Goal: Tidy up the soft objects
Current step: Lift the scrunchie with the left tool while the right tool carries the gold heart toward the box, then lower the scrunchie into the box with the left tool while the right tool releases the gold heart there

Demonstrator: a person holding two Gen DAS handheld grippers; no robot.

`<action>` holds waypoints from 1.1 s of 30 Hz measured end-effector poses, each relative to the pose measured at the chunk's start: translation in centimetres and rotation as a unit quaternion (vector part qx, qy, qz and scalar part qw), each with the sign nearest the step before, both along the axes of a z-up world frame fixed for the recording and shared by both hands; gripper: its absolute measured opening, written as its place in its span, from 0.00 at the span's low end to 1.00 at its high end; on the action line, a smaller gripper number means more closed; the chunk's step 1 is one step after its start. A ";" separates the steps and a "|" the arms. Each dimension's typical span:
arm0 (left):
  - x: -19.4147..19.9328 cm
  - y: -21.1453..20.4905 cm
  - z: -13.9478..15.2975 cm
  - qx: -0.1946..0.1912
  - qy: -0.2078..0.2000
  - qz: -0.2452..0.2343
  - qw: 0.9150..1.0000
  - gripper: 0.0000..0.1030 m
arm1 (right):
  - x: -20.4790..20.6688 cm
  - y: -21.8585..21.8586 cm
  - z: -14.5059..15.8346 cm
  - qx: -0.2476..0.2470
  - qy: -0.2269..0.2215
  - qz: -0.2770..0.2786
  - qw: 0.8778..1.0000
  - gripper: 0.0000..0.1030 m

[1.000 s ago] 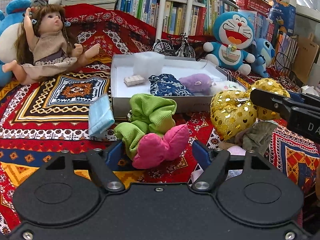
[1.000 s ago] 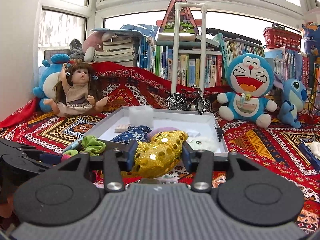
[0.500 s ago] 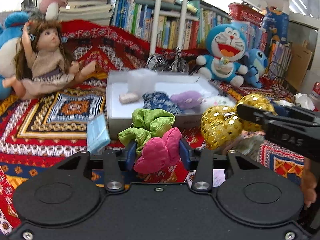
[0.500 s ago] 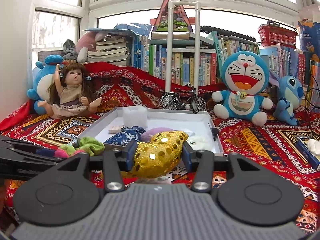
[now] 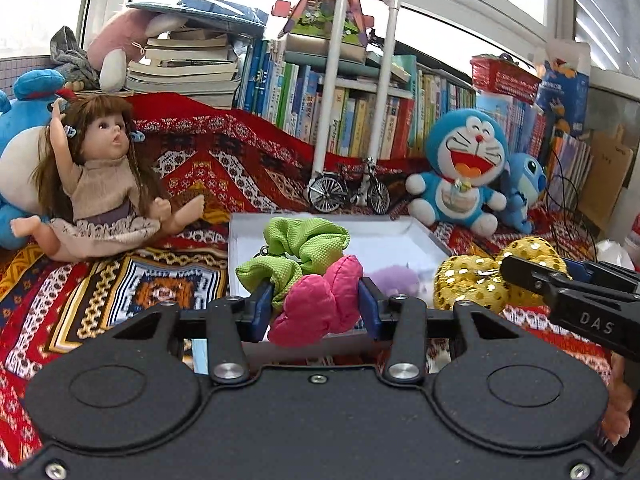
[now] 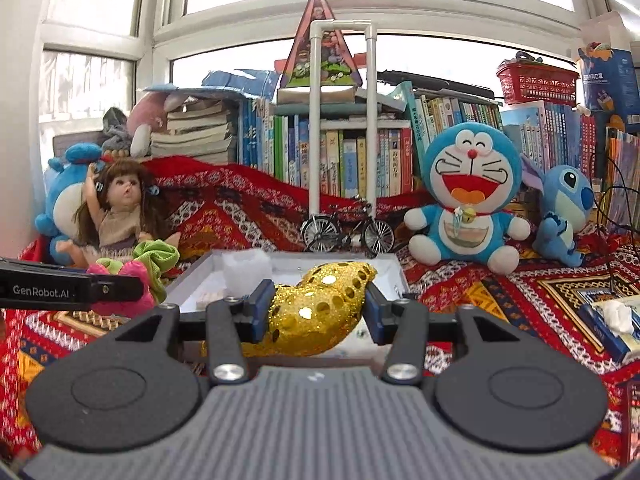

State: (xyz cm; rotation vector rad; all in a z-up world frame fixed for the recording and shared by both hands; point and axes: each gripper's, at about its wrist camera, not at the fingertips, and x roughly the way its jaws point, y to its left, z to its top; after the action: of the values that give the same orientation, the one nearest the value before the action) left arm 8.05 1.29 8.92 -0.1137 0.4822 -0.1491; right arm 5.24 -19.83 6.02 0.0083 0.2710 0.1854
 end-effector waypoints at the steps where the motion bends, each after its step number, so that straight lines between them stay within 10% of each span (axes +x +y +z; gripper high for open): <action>1: 0.5 0.2 0.2 -0.003 0.000 0.001 1.000 0.41 | 0.5 -0.2 0.3 0.003 -0.001 -0.002 1.000 0.50; 16: 10.5 1.3 3.1 -0.038 0.006 0.022 0.999 0.41 | 10.0 -4.1 3.3 0.092 0.046 -0.044 0.994 0.50; 25: 15.0 -1.5 1.8 -0.082 0.026 -0.063 0.994 0.42 | 15.2 -5.4 0.8 0.134 0.105 -0.085 0.982 0.50; 33: 16.7 -6.1 -1.8 -0.031 0.054 -0.083 0.995 0.42 | 17.4 -5.1 -0.7 0.111 0.120 -0.100 0.981 0.50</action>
State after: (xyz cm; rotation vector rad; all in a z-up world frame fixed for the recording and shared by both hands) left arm 24.75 -4.81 7.11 -0.1423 0.5946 -0.3225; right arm 22.68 -24.88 5.27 0.2800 0.4863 0.0122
